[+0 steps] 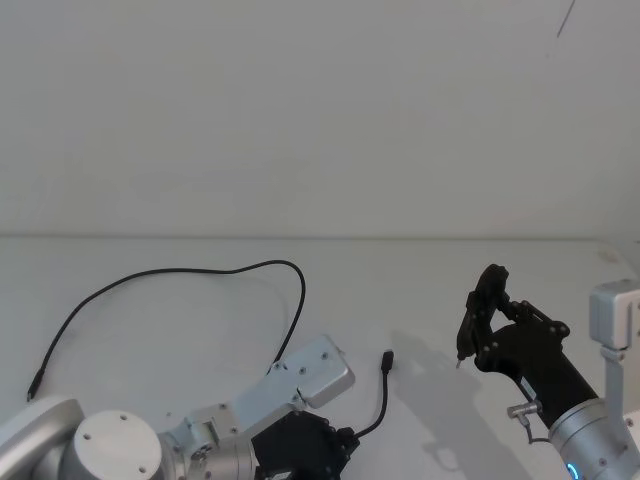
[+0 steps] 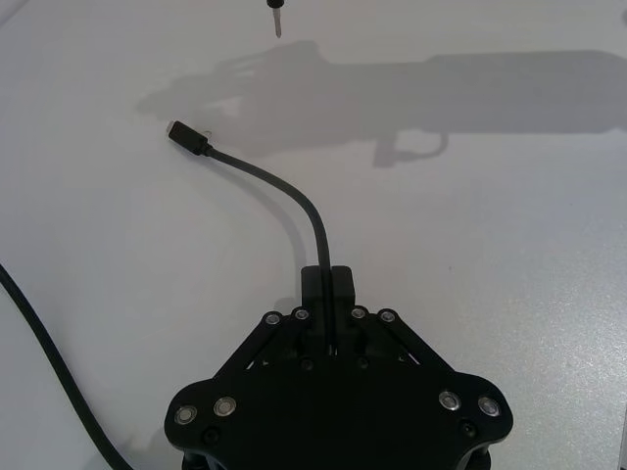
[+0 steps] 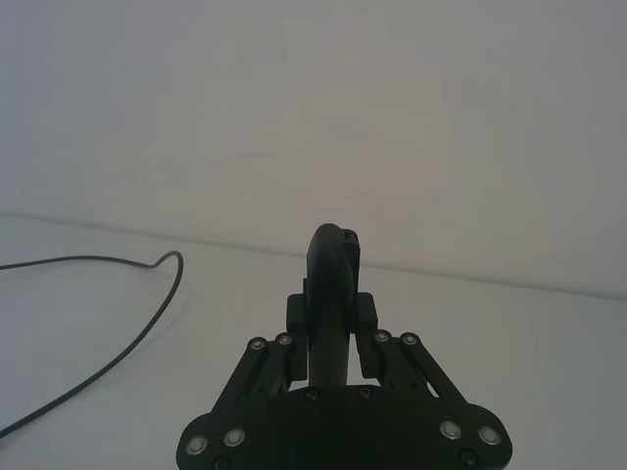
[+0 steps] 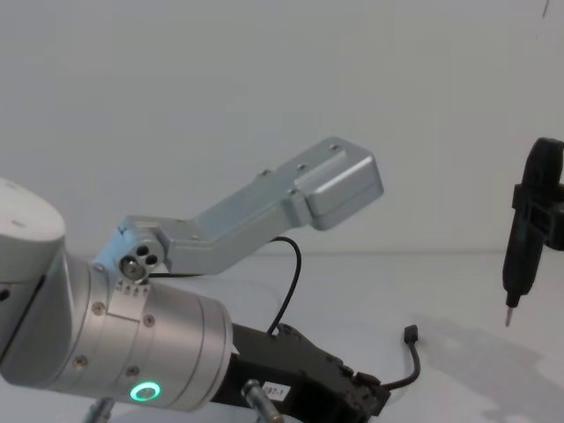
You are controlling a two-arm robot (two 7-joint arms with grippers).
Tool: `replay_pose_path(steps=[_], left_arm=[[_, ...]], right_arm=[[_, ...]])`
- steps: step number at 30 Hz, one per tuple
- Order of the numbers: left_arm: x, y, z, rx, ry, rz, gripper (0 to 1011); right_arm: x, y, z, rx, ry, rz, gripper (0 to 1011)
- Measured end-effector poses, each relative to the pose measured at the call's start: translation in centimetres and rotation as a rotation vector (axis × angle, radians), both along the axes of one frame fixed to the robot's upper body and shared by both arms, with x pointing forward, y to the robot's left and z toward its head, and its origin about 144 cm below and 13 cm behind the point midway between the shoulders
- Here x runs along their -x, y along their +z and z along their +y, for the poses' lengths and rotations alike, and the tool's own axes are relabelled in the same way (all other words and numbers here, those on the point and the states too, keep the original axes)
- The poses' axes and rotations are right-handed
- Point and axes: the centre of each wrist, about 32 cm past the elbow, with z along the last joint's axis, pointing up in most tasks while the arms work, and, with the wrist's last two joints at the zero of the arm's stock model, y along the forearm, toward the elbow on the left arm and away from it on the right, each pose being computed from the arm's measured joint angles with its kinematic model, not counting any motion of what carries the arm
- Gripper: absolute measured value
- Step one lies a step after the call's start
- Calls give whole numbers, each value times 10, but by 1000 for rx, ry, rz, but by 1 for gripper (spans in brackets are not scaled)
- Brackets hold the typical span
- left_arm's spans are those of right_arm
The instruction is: Pick up the data cable with the one hand.
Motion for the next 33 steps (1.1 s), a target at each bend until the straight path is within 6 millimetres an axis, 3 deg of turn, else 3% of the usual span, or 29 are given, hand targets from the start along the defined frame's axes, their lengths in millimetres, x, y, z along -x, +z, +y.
replay_pose_path(steps=[14, 33], left_arm=[[-1, 1, 5, 13, -40, -23, 55], [4, 22, 31, 8, -105, -166, 55]], right_arm=[[-1, 4, -8, 2, 17, -5, 279], [-14, 43, -59, -50, 196, -1, 279]])
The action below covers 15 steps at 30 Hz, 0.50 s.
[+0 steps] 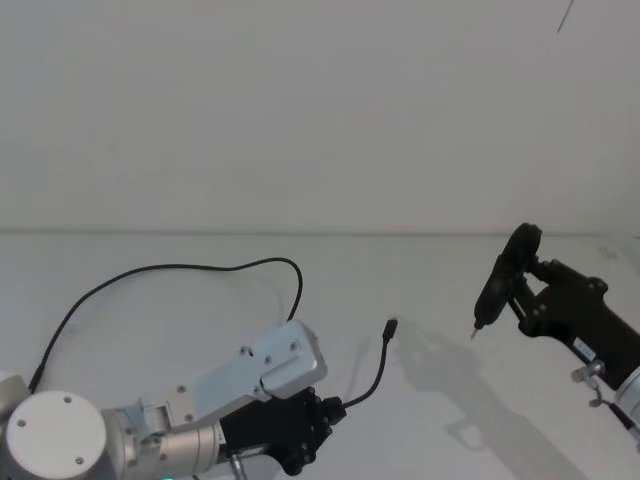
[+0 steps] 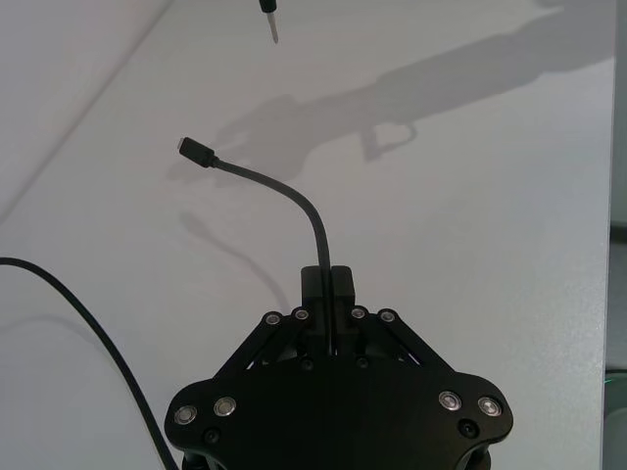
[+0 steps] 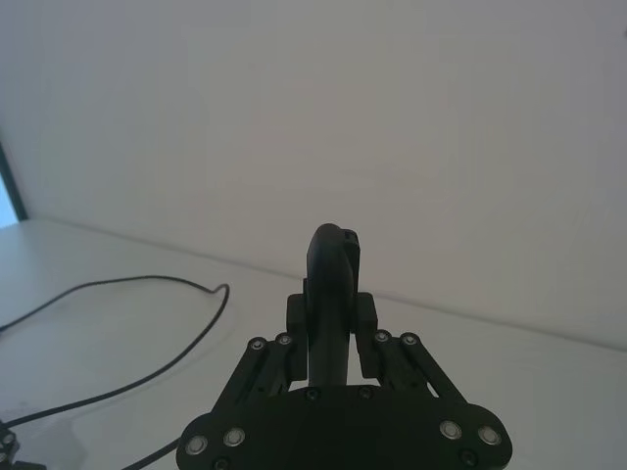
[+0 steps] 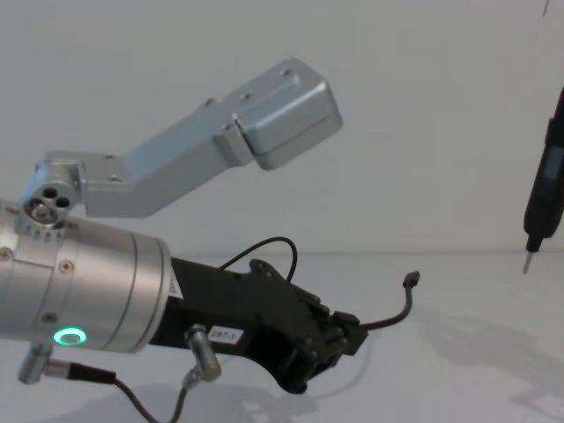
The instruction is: Pick up the data cable with the one hand.
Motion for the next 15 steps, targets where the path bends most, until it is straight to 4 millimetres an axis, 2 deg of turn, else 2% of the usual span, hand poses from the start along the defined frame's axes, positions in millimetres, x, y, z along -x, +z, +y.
replay_pose_path(steps=[15], left_arm=[[4, 7, 7, -8, -4, -49, 55]], right_arm=[[-19, 9, -13, -63, 65, -68, 279]])
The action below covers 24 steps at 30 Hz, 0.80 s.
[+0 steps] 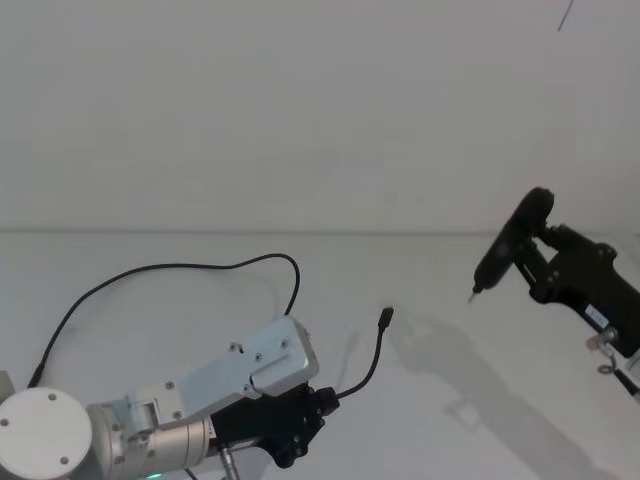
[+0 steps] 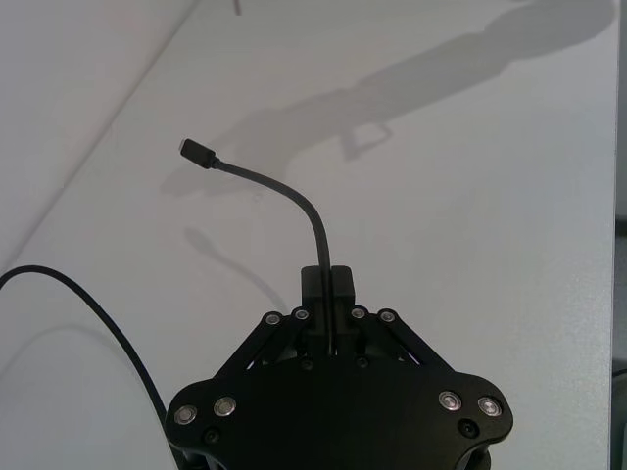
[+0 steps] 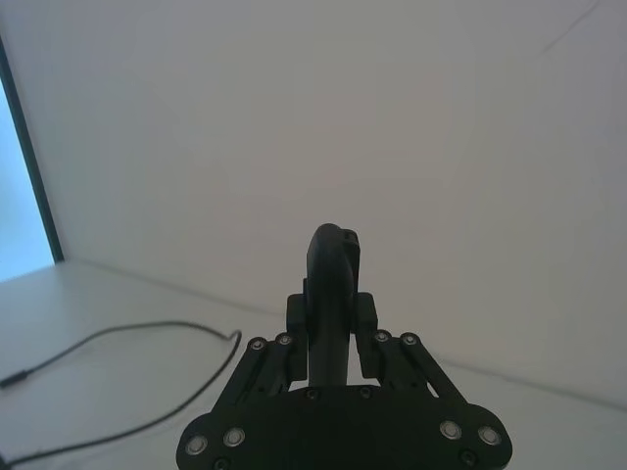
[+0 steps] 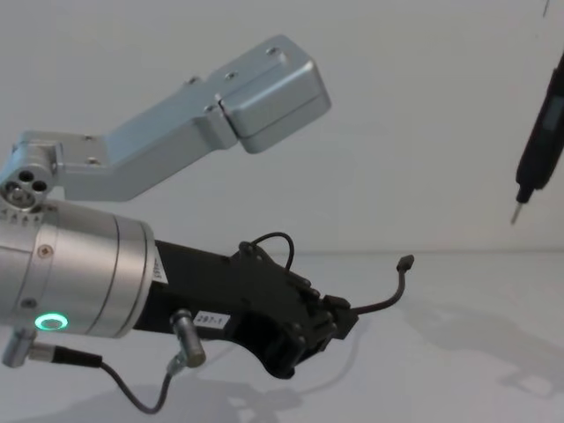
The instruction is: Pick up the data cable with the one hand.
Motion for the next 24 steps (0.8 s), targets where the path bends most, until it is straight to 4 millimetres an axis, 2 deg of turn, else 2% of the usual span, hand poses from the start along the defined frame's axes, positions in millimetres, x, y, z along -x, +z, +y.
replay_pose_path(steps=[10, 24], left_arm=[[-1, 0, -1, 5, -20, -8, 55], [-5, -1, -10, 14, -89, -42, 55]], right_arm=[[-17, -1, 5, -70, 15, -33, 279], [-26, 0, 11, -120, 59, 40, 279]])
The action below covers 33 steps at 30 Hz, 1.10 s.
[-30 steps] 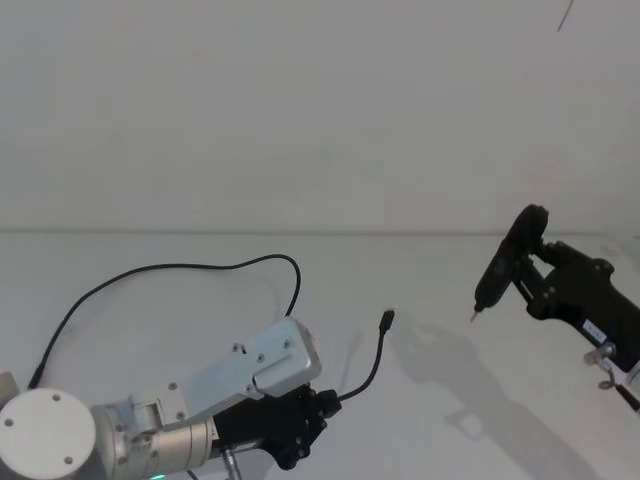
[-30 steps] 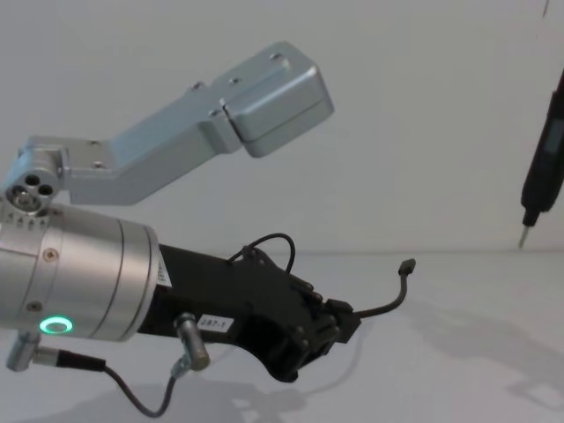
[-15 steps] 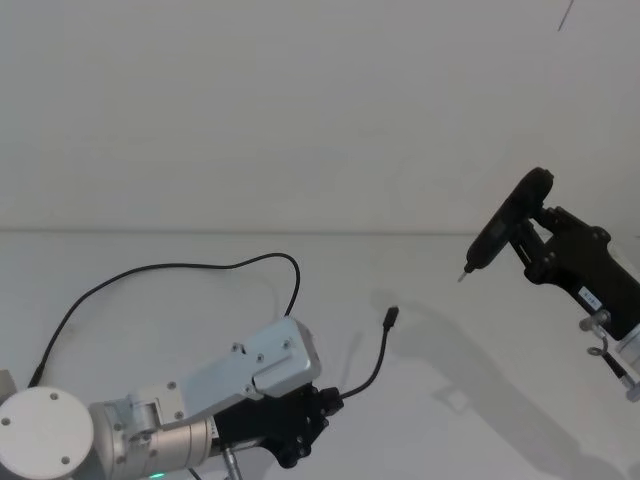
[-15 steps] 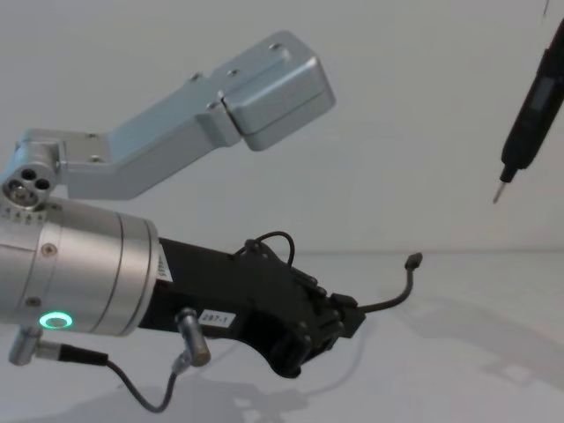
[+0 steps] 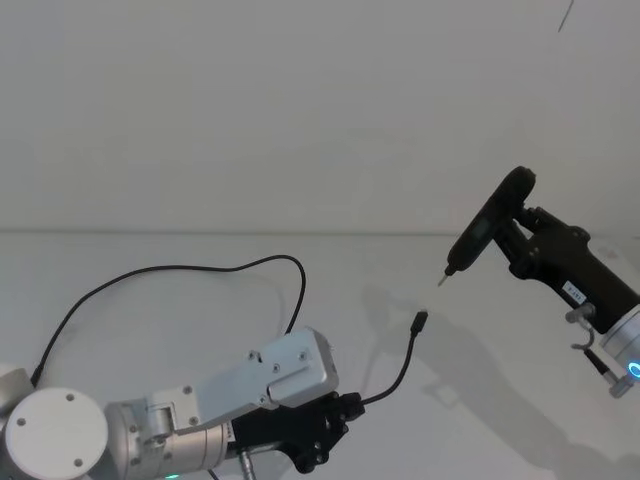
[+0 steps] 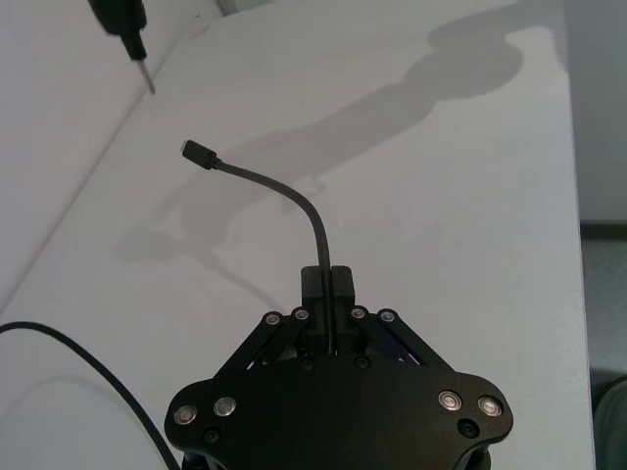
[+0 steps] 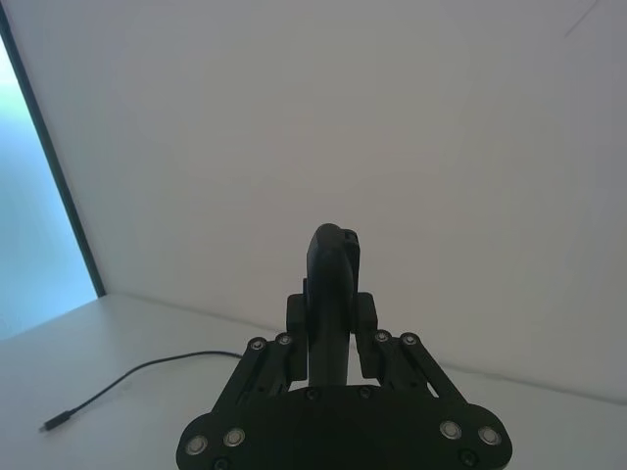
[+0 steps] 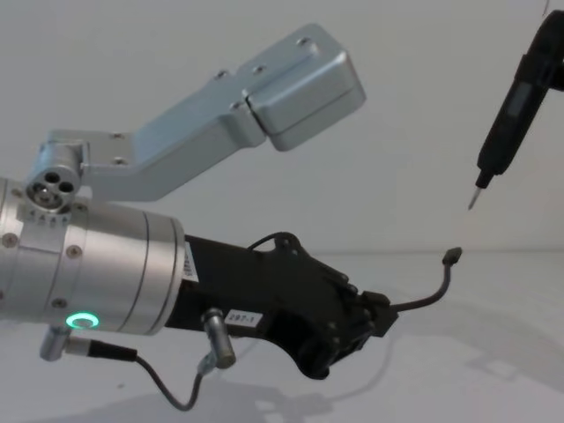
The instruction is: Pick up the data cable with the one hand.
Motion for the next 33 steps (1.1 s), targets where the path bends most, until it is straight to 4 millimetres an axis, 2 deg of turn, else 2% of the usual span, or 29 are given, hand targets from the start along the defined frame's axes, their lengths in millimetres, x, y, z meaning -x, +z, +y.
replay_pose_path(steps=[33], left_arm=[[-2, 0, -5, 4, -37, -20, 55]], right_arm=[[-5, 1, -6, 90, 39, 62, 279]])
